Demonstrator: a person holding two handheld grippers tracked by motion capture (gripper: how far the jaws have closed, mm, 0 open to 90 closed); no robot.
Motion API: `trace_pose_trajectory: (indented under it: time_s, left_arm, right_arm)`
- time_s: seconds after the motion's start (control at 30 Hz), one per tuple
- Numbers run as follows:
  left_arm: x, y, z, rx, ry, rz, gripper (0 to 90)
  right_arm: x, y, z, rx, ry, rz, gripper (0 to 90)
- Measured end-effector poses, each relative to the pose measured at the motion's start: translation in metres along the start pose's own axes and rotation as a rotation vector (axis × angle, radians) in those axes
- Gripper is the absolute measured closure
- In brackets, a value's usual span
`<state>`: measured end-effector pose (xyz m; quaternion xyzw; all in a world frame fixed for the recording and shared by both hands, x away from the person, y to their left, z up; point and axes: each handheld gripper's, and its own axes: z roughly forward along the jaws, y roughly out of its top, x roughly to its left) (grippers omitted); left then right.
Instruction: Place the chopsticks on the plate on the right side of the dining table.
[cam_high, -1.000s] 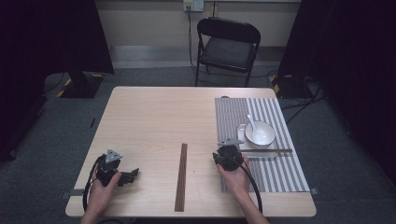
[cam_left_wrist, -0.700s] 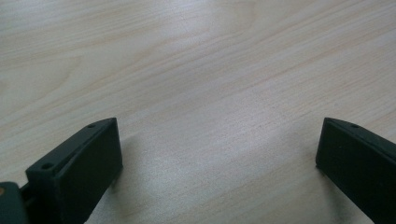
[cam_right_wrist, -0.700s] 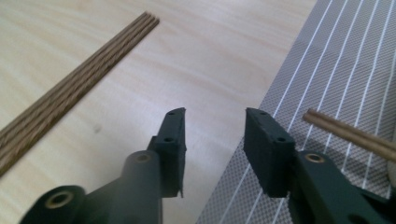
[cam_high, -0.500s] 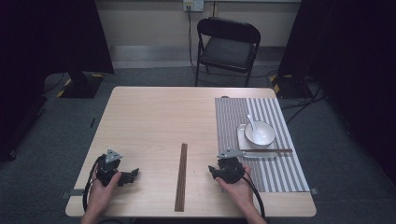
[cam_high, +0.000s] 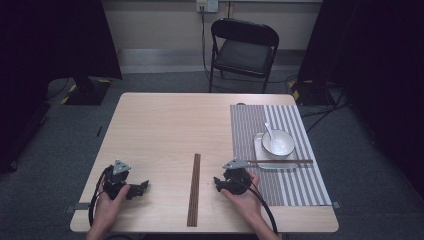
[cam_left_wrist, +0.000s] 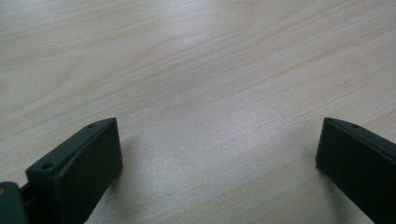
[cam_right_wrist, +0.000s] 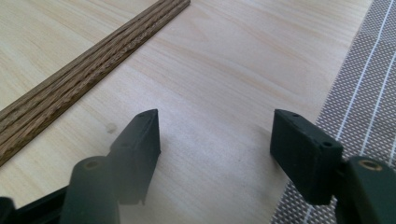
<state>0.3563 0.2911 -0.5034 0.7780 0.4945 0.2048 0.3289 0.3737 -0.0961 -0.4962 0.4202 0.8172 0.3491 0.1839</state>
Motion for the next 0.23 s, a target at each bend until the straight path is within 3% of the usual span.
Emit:
trace_pose_trajectory:
  time_s: [0.1, 0.23]
  left_arm:
    - [-0.0001, -0.0001, 0.0, 0.0, 0.0, -0.001, 0.0]
    - [-0.0001, -0.0001, 0.0, 0.0, 0.0, -0.001, 0.0]
  right_arm:
    - [-0.0013, -0.0039, 0.0018, -0.039, -0.003, 0.003, 30.0]
    - [-0.0006, -0.0041, 0.0016, -0.037, -0.01, 0.009, 29.5]
